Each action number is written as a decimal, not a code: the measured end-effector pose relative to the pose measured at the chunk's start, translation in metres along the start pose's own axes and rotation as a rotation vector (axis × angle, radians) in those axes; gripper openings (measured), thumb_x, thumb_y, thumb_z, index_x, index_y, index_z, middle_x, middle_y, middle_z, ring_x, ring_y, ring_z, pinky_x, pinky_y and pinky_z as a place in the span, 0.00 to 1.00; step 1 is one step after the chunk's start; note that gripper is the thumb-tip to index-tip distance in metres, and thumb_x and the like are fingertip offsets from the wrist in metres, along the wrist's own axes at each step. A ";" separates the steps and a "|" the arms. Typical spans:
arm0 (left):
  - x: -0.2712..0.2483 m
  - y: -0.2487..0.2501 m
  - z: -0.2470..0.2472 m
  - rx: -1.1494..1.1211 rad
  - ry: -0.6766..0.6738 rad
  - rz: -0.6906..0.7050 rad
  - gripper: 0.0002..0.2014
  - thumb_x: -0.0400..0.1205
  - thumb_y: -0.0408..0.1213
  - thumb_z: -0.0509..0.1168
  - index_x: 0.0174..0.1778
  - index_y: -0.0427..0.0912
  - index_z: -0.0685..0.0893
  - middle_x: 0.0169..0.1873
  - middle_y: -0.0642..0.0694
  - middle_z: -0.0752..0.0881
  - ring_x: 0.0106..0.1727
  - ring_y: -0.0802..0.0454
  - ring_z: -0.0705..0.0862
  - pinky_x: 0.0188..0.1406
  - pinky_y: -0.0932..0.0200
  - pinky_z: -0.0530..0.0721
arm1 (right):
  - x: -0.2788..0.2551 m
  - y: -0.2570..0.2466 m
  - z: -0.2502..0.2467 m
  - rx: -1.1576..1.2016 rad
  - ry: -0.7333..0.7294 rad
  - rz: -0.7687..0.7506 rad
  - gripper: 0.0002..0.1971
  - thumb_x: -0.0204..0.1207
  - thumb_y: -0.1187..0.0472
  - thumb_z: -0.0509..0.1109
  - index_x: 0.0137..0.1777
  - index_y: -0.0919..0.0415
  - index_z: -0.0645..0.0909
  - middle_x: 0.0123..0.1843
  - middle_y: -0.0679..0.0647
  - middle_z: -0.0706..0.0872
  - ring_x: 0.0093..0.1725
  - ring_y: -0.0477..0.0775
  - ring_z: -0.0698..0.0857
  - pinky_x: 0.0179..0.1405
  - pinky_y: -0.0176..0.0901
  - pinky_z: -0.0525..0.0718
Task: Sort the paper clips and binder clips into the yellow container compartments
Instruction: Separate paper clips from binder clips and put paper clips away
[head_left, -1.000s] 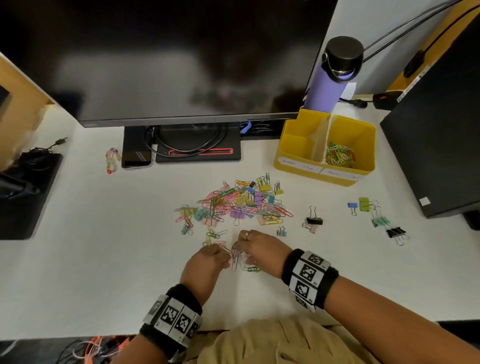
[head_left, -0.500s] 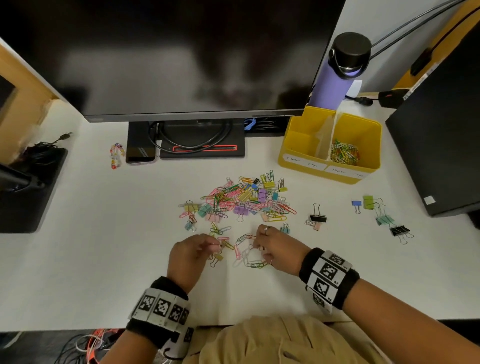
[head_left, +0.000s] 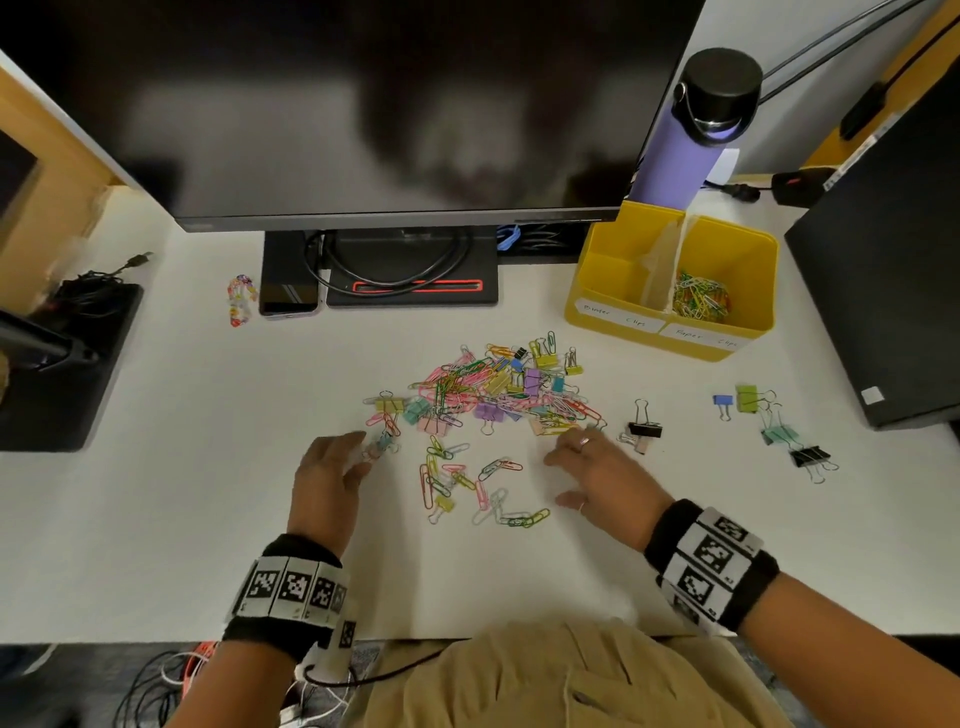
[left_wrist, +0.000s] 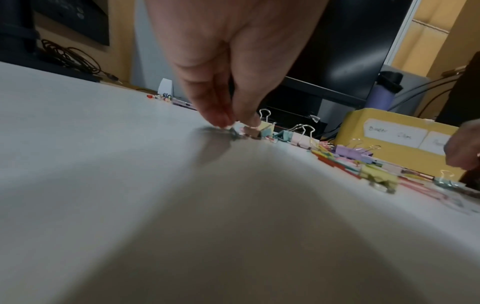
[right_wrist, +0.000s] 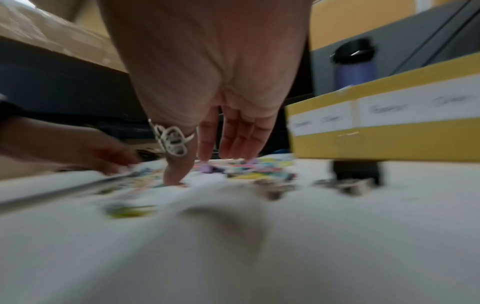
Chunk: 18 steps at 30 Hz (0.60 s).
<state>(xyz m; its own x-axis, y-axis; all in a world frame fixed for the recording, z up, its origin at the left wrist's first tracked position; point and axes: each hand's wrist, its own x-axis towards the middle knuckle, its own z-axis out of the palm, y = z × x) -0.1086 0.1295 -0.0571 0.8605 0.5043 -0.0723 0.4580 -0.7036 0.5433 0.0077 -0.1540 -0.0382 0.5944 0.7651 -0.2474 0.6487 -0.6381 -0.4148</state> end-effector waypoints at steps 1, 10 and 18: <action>-0.003 0.001 -0.002 0.042 0.011 0.002 0.17 0.74 0.24 0.70 0.60 0.34 0.83 0.55 0.32 0.83 0.56 0.34 0.81 0.55 0.45 0.81 | 0.001 -0.011 0.006 0.023 -0.048 -0.041 0.21 0.66 0.64 0.77 0.59 0.66 0.80 0.60 0.65 0.82 0.59 0.66 0.80 0.57 0.55 0.82; -0.049 0.032 0.015 0.317 -0.382 0.417 0.15 0.66 0.42 0.78 0.48 0.51 0.87 0.36 0.50 0.84 0.36 0.51 0.86 0.19 0.64 0.84 | 0.043 -0.042 0.011 -0.019 -0.161 -0.111 0.16 0.74 0.71 0.64 0.62 0.64 0.77 0.63 0.64 0.77 0.63 0.64 0.76 0.55 0.53 0.78; -0.062 0.008 -0.002 0.363 -0.354 0.407 0.16 0.73 0.50 0.58 0.45 0.51 0.89 0.33 0.49 0.84 0.30 0.50 0.84 0.17 0.63 0.79 | 0.071 -0.072 0.022 -0.140 -0.330 -0.461 0.29 0.76 0.76 0.55 0.78 0.64 0.59 0.82 0.59 0.60 0.82 0.60 0.56 0.81 0.46 0.52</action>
<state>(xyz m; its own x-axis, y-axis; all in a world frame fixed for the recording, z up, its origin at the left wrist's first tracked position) -0.1589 0.0934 -0.0468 0.9742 0.0103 -0.2255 0.0732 -0.9594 0.2725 -0.0069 -0.0515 -0.0451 0.0710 0.9384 -0.3381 0.8752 -0.2212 -0.4302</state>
